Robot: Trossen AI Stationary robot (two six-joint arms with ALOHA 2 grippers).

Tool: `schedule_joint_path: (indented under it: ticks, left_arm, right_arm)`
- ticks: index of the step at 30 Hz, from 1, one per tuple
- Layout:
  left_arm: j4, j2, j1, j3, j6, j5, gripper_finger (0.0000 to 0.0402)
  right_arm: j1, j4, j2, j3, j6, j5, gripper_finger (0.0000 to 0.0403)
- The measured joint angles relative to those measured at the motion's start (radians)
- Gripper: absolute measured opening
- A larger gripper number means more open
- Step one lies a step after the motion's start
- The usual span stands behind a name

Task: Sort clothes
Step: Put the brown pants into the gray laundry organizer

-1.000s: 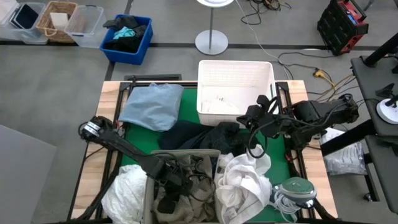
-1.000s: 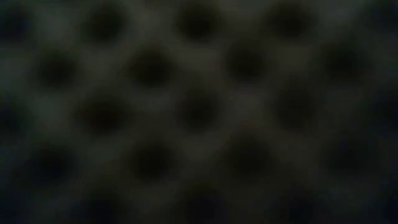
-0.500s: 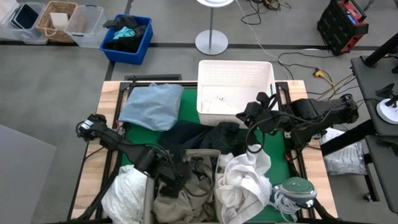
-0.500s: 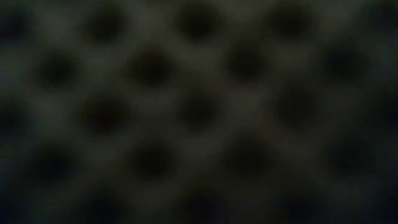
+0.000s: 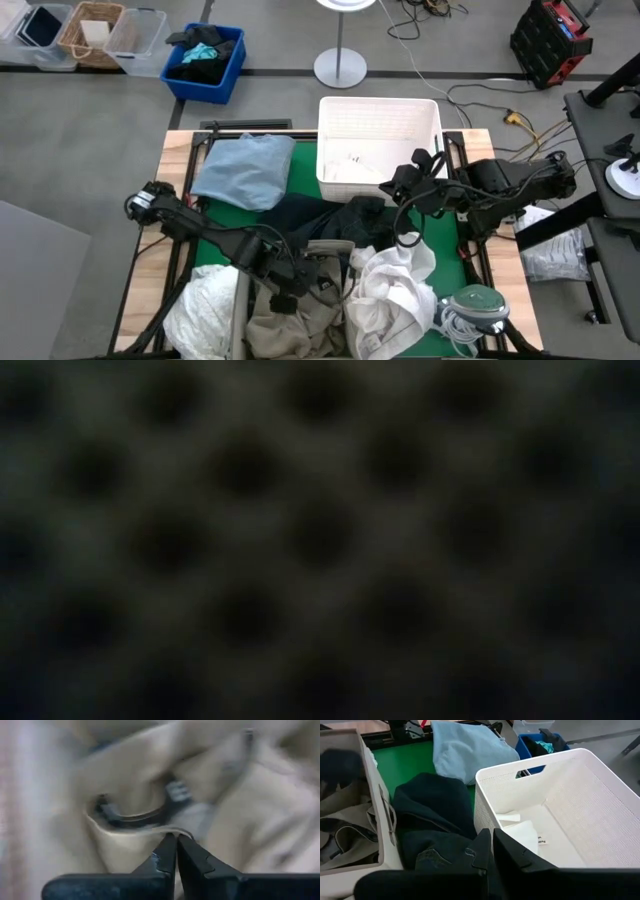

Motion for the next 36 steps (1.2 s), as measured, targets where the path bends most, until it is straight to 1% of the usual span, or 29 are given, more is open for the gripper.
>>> schedule_joint_path:
  ticks: [1, 3, 8, 10, 15, 18, 20, 23, 26, 28, 32, 36]
  left_arm:
    - [0.013, 0.001, 0.000, -0.011, 0.001, 0.049, 0.0000]
    - [0.043, 0.002, 0.000, -0.055, -0.003, 0.091, 0.0000]
    - [0.214, 0.004, 0.006, -0.218, -0.001, 0.099, 0.0000]
    - [0.275, 0.004, 0.014, -0.276, -0.002, 0.117, 0.0000]
    - [0.413, 0.003, 0.024, -0.412, -0.002, 0.117, 0.0000]
    - [0.495, 0.003, 0.024, -0.475, -0.009, 0.118, 0.0000]
    - [0.513, 0.003, 0.024, -0.492, -0.018, 0.132, 0.0000]
    - [0.483, -0.002, 0.025, -0.480, -0.027, 0.146, 0.0000]
    - [0.395, -0.008, 0.024, -0.417, -0.033, 0.203, 0.0000]
    - [0.314, -0.016, 0.023, -0.349, -0.032, 0.233, 0.0000]
    - [0.091, -0.027, 0.023, -0.187, -0.027, 0.265, 0.0000]
    - [-0.064, -0.041, 0.023, -0.043, -0.026, 0.260, 0.0000]
  right_arm:
    - [0.000, 0.000, 0.000, 0.000, 0.000, 0.000, 0.0013]
    - [0.000, 0.000, 0.000, 0.000, 0.000, 0.000, 0.0013]
    - [0.000, 0.000, 0.001, 0.000, 0.001, 0.000, 0.0013]
    - [0.000, 0.000, 0.002, 0.000, 0.001, 0.000, 0.0013]
    - [-0.004, 0.001, 0.002, -0.006, 0.003, 0.000, 0.0013]
    - [-0.006, 0.000, 0.002, -0.018, 0.004, 0.000, 0.0013]
    - [-0.006, 0.001, 0.002, -0.027, 0.010, 0.001, 0.0013]
    - [-0.006, 0.001, 0.002, -0.041, 0.032, 0.000, 0.0013]
    - [-0.006, 0.000, 0.002, -0.045, 0.037, 0.000, 0.0013]
    - [-0.010, 0.001, 0.002, -0.045, 0.037, 0.000, 0.0013]
    - [-0.017, 0.000, 0.001, -0.042, 0.016, -0.001, 0.0013]
    - [-0.038, 0.001, 0.000, -0.039, 0.005, -0.023, 0.0013]
